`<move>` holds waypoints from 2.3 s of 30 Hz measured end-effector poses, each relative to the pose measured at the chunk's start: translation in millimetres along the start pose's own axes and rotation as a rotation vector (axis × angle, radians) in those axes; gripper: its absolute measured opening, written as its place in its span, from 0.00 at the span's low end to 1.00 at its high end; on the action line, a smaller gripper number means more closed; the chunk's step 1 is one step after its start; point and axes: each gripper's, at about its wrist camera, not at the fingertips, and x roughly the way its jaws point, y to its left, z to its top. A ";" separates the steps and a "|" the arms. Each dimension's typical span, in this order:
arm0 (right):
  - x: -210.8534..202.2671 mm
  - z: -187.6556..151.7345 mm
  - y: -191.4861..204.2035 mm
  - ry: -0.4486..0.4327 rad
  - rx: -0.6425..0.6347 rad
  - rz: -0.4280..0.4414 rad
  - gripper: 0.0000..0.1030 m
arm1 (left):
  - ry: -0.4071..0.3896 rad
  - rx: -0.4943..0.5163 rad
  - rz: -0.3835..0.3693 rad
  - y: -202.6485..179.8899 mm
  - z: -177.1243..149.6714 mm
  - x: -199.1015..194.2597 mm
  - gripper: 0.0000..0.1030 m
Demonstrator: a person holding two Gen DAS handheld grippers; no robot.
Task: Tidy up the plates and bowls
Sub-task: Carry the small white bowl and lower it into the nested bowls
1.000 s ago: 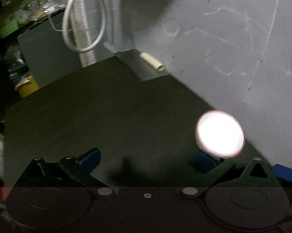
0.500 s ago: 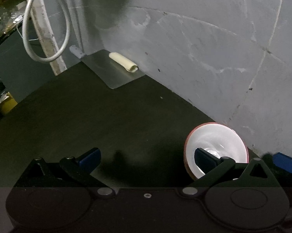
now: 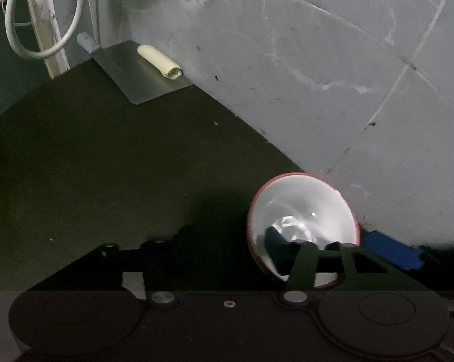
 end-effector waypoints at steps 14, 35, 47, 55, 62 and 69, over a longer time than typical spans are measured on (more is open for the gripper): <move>1.2 2.9 0.2 0.066 -0.024 0.130 0.27 | 0.007 -0.016 -0.076 -3.4 -16.9 -14.3 0.14; -106.3 -19.7 59.0 0.035 -0.146 0.320 0.23 | -0.176 -0.160 -0.061 26.0 -112.3 -166.1 0.13; -171.8 -63.0 115.8 0.049 -0.261 0.379 0.23 | -0.237 -0.235 -0.057 51.9 -185.4 -239.5 0.13; -195.2 -92.6 133.9 0.116 -0.339 0.397 0.23 | -0.200 -0.265 -0.052 59.8 -232.0 -255.8 0.13; -204.9 -113.9 148.9 0.164 -0.404 0.399 0.23 | -0.169 -0.255 -0.030 64.6 -252.1 -263.2 0.13; -205.4 -124.5 156.2 0.220 -0.455 0.381 0.23 | -0.115 -0.250 -0.014 65.2 -262.1 -255.7 0.14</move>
